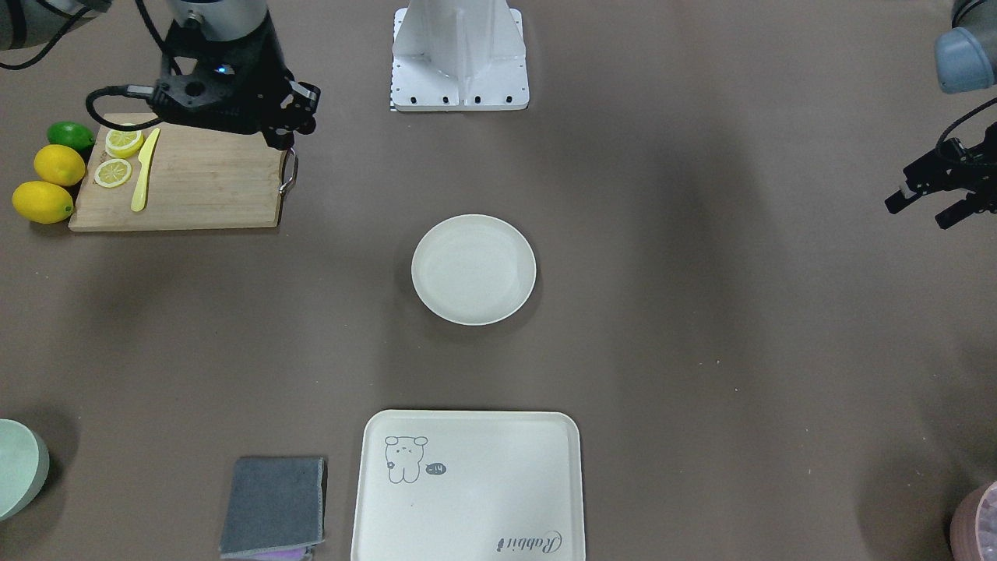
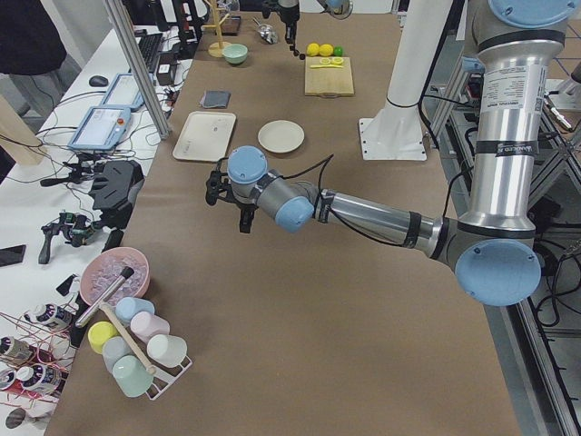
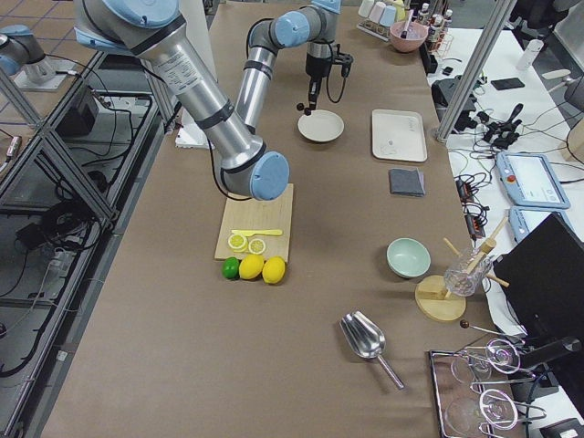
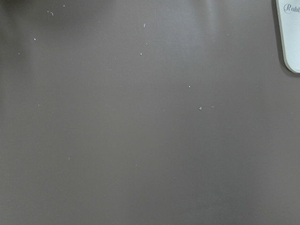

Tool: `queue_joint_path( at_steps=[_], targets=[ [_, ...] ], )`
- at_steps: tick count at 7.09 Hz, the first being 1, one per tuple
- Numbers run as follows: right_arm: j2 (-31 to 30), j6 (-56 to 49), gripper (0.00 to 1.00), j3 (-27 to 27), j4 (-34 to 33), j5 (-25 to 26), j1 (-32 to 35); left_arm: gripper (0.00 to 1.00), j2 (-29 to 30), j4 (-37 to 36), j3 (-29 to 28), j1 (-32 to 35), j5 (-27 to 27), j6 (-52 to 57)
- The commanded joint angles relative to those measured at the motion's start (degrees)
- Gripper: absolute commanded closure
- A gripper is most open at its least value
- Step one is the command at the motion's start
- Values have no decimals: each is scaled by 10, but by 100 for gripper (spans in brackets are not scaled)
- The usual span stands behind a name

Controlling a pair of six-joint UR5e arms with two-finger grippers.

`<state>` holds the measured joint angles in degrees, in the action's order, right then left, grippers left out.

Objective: Place red cherry on plate
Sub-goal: 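Lift the cherries and carry them with the right gripper to the plate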

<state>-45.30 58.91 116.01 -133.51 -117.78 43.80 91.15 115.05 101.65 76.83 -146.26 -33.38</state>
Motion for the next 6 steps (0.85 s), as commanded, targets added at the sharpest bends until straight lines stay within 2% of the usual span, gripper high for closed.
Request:
queue_joint_path(
  at_steps=[1,2,3,4,5,6],
  targets=[
    [29,73,100,-97,119,26,-44,2,-1,0,-1,1,0,0],
    [33,104,100,-138,180,34,-63,2,-1,0,-1,1,0,0],
    [63,131,100,-183,193,65,-83,2,-1,0,-1,1,0,-1],
    [94,156,100,-251,233,69,-93,2,2,0,2,1,14,-18],
    [93,181,100,-274,271,80,-110,2,2,1,6,0,57,-22],
    [96,191,100,-297,299,112,-126,2,4,0,3,0,56,-23]
  ],
)
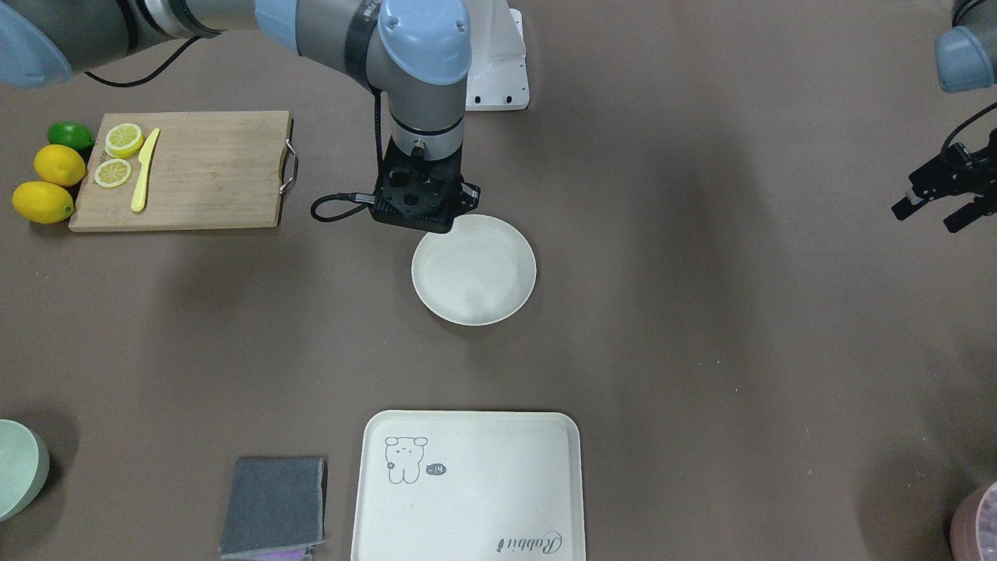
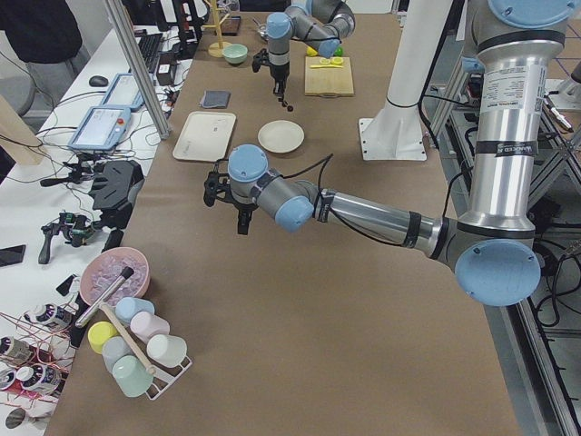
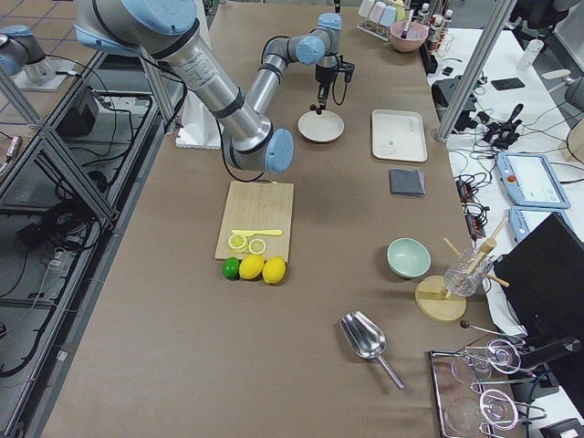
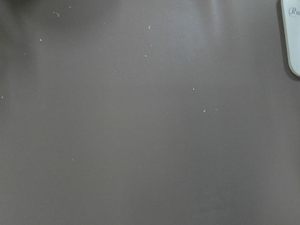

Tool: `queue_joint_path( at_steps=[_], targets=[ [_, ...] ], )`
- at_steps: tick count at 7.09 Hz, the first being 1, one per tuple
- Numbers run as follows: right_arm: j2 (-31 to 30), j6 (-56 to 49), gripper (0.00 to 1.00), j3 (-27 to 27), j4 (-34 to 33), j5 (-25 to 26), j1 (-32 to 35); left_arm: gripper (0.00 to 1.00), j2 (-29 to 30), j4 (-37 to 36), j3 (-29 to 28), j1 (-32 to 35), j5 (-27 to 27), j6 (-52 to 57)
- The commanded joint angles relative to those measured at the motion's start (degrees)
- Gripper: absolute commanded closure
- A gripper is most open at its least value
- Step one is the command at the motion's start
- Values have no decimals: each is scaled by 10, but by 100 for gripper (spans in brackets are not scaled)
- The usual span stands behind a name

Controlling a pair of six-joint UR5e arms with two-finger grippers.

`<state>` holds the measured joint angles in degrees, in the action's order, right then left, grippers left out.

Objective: Place red cherry on plate
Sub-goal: 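Lift the cherries and carry them with the right gripper to the plate, then lower the cherries onto the white plate and open the right gripper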

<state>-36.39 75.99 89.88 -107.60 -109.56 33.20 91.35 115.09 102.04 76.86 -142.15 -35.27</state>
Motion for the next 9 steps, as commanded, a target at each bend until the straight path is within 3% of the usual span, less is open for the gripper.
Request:
queue_joint_path(
  at_steps=[1,5,9],
  targets=[
    [7,42,100,-59,73,32,-26,2,2,0,-3,0,14,-4],
    [7,42,100,-118,132,67,-52,2,0,0,-2,0,17,-4],
    [9,36,100,-124,137,76,-52,2,-5,1,4,1,19,-4]
  ],
)
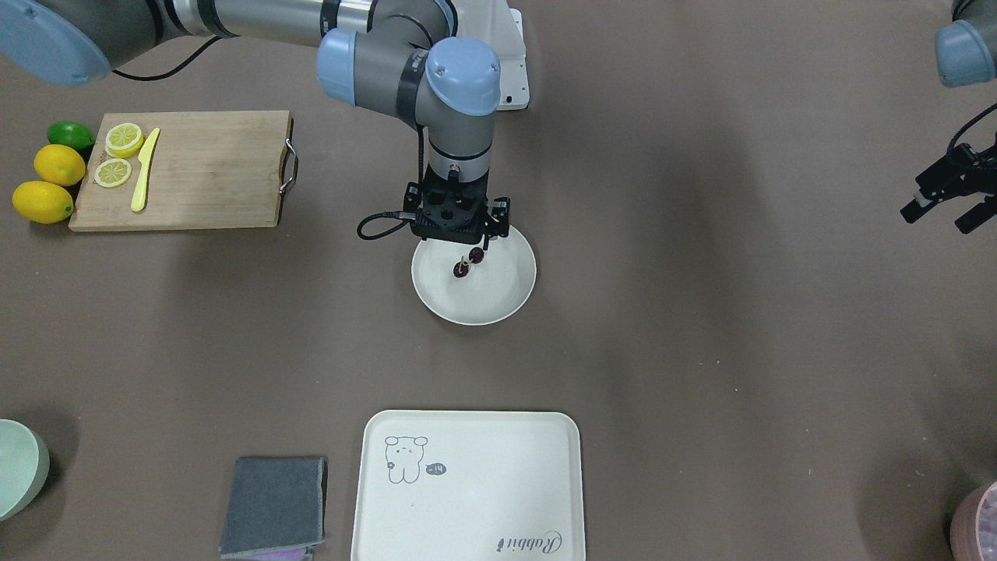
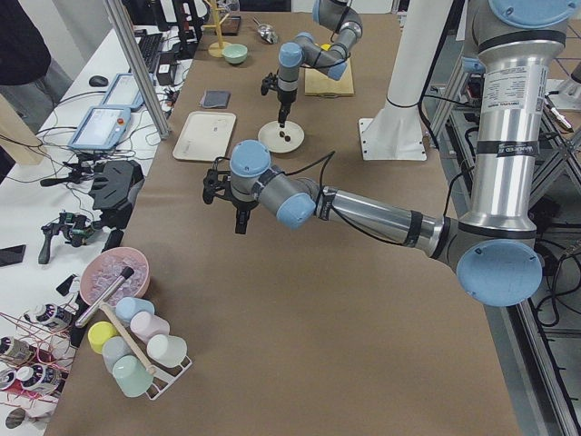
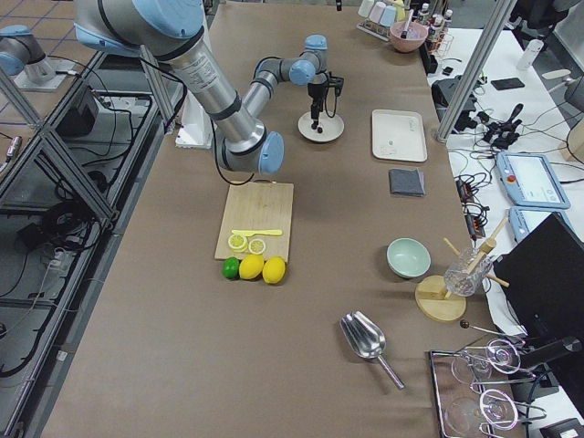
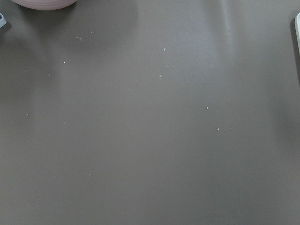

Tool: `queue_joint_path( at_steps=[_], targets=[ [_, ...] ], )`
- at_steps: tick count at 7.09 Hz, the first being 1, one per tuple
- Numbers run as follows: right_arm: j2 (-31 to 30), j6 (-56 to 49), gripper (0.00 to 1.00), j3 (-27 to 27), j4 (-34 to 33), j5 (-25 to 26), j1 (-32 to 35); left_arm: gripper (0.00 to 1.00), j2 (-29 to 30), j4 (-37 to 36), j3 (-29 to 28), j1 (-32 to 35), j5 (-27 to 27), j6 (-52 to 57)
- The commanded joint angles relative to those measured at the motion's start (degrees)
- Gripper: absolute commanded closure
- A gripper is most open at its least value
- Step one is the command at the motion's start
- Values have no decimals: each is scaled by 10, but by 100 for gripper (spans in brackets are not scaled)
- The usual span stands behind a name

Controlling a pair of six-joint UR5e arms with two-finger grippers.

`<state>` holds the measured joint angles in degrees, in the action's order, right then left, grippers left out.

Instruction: Place red cherry on plate

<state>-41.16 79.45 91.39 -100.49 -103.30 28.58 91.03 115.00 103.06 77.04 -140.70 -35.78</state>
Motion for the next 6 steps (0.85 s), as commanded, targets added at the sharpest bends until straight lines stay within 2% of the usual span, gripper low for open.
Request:
queue_joint_path(
  at_steps=[1,2,3,4,5,6],
  targets=[
    [-81,-42,0,178,-110,-53,47,2,-1,0,-2,0,0,0],
    [-108,-76,0,207,-127,-76,94,2,-2,0,-1,0,0,7],
    [-142,-155,0,210,-127,-117,154,2,-2,0,1,1,0,7],
    [-166,-224,0,215,-125,-134,186,2,-15,1,5,2,-3,7],
    [-180,-289,0,220,-126,-152,210,2,-33,1,6,3,-26,9],
    [-188,-351,0,216,-126,-168,239,2,-72,4,9,16,-30,55]
  ],
)
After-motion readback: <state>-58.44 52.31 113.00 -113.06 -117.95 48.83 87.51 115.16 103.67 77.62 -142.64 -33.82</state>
